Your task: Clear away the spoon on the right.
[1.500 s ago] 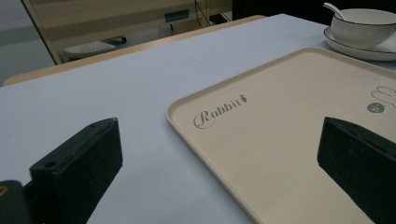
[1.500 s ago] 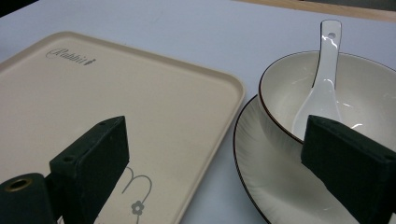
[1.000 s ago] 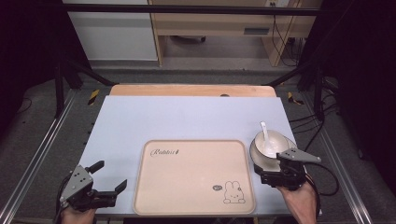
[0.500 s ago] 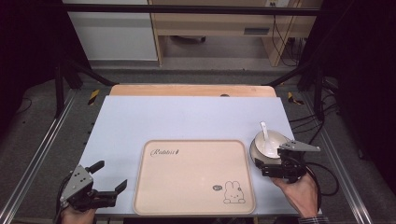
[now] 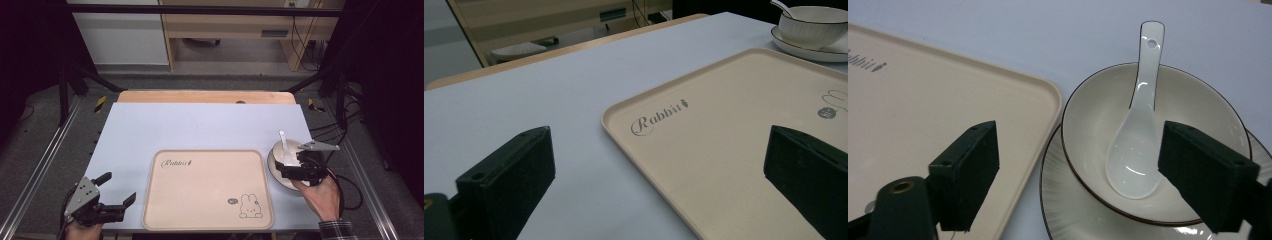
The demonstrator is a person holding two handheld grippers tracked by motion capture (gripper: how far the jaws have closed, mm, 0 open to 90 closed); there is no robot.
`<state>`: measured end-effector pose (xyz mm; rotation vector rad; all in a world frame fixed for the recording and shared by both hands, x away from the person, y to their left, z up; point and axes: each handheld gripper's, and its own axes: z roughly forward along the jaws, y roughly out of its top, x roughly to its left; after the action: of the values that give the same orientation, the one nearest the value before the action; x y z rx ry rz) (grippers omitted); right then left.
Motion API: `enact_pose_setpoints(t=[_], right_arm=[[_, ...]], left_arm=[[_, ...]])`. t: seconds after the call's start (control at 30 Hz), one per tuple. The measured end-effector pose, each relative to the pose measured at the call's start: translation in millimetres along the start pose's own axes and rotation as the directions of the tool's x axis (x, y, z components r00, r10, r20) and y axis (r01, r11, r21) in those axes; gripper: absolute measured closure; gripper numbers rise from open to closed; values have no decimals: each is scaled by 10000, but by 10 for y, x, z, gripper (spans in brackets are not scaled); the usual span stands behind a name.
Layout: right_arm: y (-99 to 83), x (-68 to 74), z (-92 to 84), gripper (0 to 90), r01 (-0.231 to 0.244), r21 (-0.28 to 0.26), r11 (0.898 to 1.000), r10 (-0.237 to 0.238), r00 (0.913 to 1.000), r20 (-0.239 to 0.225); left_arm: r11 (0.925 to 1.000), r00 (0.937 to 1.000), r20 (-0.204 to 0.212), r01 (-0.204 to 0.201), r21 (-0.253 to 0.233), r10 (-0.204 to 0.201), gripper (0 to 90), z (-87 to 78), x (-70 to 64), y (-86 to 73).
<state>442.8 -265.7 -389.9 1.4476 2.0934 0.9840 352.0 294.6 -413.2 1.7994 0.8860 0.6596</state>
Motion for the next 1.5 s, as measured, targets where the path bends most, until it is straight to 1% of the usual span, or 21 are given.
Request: enact_pose_setpoints(t=[0.07,0.13,0.17,0.23,0.4,0.53,0.57,0.67,0.7,0.83,1.03,1.13,1.17,1.2,1.23,1.5], right_arm=[[21,-23,18,221,-64,114,9999,64,10000,-53],[47,-52,42,252,-149,207,9997,149,9999,-12],[62,-62,53,260,-237,227,9995,237,9997,-5],[80,-78,72,272,-253,252,9994,251,9997,61],[120,-126,130,286,-232,437,9988,225,9996,152],[140,-168,172,330,-192,535,9984,175,9993,320],[147,-186,193,345,-139,579,9982,113,9989,453],[170,-219,224,381,-110,675,9977,73,9984,558],[176,-233,237,398,-6,685,9976,-38,9980,638],[219,-272,273,450,106,613,9981,-155,9967,799],[275,-293,354,522,88,548,9985,-141,9953,960],[291,-304,407,567,180,495,9986,-232,9941,1060],[298,-296,423,579,86,515,9986,-142,9939,1095],[302,-302,443,591,209,531,9984,-271,9926,1183],[308,-303,463,606,151,545,9984,-216,9925,1202],[318,-328,598,642,129,641,9979,-222,9890,1465]], left_arm=[[10000,10000,0,-6,1,6,0,0,1,0],[10000,10000,0,-5,0,5,0,-1,1,0],[10000,10000,1,-10,0,10,0,-1,1,0],[10000,10000,-2,-11,-3,11,0,-3,1,1],[10000,10000,-3,-26,5,26,0,-3,2,1],[10000,10000,-4,-27,9,27,0,-2,1,0],[10000,10000,-1,-25,8,25,0,-2,2,0],[10000,10000,1,-30,13,30,0,-2,1,0],[10000,10000,-3,-35,12,35,0,-2,1,1],[10000,10000,-1,-35,19,35,0,-1,1,0],[10000,10000,5,-43,14,43,0,-4,3,0],[10000,10000,8,-41,14,41,0,-4,4,0],[10000,10000,2,-44,17,44,0,-4,5,0],[10000,10000,15,-38,24,38,0,-4,6,-1],[10000,10000,11,-37,25,37,0,-3,6,-1],[10000,10000,19,-54,47,53,0,-6,8,-1]])
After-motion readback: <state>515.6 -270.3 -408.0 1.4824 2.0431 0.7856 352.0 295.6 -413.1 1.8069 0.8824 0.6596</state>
